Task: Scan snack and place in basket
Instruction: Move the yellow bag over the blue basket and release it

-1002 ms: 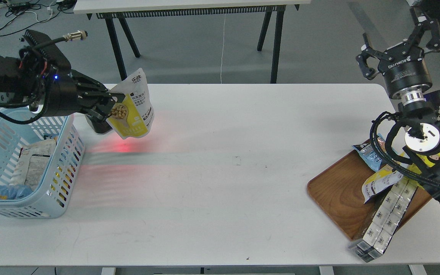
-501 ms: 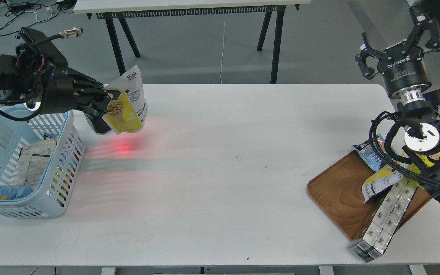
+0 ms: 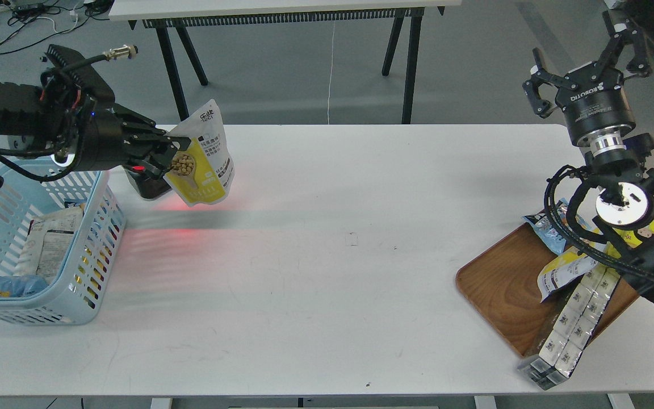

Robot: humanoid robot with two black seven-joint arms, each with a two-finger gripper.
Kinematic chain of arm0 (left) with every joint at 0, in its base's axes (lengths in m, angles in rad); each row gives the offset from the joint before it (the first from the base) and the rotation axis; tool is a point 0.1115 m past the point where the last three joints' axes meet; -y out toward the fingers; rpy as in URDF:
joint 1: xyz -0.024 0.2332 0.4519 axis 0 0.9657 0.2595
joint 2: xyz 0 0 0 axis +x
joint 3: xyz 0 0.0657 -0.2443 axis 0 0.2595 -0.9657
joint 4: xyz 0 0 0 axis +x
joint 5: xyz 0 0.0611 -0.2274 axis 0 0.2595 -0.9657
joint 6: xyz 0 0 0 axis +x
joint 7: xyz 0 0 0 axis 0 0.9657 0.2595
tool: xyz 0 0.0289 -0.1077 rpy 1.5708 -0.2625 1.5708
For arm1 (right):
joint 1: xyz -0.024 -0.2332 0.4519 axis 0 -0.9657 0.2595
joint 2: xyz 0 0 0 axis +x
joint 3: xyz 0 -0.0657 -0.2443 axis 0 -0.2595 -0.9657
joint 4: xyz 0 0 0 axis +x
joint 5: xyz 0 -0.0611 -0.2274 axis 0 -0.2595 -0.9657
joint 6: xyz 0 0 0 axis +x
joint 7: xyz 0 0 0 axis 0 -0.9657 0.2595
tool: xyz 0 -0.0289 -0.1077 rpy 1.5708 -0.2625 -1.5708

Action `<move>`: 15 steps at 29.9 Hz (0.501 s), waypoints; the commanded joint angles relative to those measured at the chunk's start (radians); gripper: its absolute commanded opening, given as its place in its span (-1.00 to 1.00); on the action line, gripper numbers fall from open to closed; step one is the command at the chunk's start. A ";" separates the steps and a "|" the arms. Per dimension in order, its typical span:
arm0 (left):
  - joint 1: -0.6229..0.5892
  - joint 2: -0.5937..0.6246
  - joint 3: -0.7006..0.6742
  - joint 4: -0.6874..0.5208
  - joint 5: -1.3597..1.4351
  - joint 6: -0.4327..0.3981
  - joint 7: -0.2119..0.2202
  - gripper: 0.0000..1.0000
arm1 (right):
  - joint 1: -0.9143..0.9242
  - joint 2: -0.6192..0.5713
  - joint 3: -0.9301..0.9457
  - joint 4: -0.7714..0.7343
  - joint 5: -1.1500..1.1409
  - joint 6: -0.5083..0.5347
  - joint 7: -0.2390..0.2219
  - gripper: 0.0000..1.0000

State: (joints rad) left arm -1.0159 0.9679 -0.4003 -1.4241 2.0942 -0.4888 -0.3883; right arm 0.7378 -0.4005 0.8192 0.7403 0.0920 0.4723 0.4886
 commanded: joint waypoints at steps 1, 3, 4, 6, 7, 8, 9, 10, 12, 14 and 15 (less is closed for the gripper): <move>-0.004 0.050 -0.026 -0.015 -0.008 0.000 -0.011 -0.99 | 0.002 0.000 0.000 -0.001 0.000 0.002 0.000 0.99; -0.004 0.081 -0.055 -0.025 -0.034 0.000 -0.021 -0.99 | 0.002 0.000 0.000 -0.002 0.000 0.002 0.000 0.99; -0.004 0.101 -0.063 -0.032 -0.051 0.000 -0.027 -0.99 | 0.000 0.000 0.000 -0.002 0.000 0.002 0.000 0.99; -0.004 0.158 -0.074 -0.042 -0.088 0.000 -0.041 -0.98 | 0.000 0.000 0.000 -0.004 0.000 0.003 0.000 0.99; -0.004 0.194 -0.078 -0.047 -0.108 0.000 -0.050 -0.98 | 0.000 0.000 0.000 -0.004 0.000 0.003 0.000 0.99; -0.006 0.222 -0.084 -0.050 -0.124 0.000 -0.060 -0.98 | 0.000 0.000 0.000 -0.006 0.000 0.005 0.000 0.99; -0.006 0.247 -0.090 -0.050 -0.140 0.000 -0.069 -0.98 | 0.002 0.000 0.000 -0.007 -0.001 0.005 0.000 0.99; -0.006 0.267 -0.095 -0.050 -0.154 0.000 -0.079 -0.98 | 0.002 0.002 0.000 -0.009 -0.001 0.008 0.000 0.99; -0.006 0.310 -0.098 -0.050 -0.174 0.000 -0.092 -0.98 | 0.002 0.009 -0.002 -0.009 -0.001 0.009 0.000 0.99; -0.004 0.353 -0.095 -0.050 -0.195 0.000 -0.100 -0.98 | 0.003 0.017 -0.003 -0.010 -0.001 0.009 0.000 0.99; -0.004 0.366 -0.092 -0.050 -0.203 0.000 -0.100 -0.98 | 0.005 0.017 -0.003 -0.010 -0.001 0.009 0.000 0.99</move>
State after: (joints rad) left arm -1.0214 1.2804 -0.4963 -1.4743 1.9194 -0.4887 -0.4794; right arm 0.7391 -0.3900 0.8175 0.7313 0.0905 0.4815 0.4886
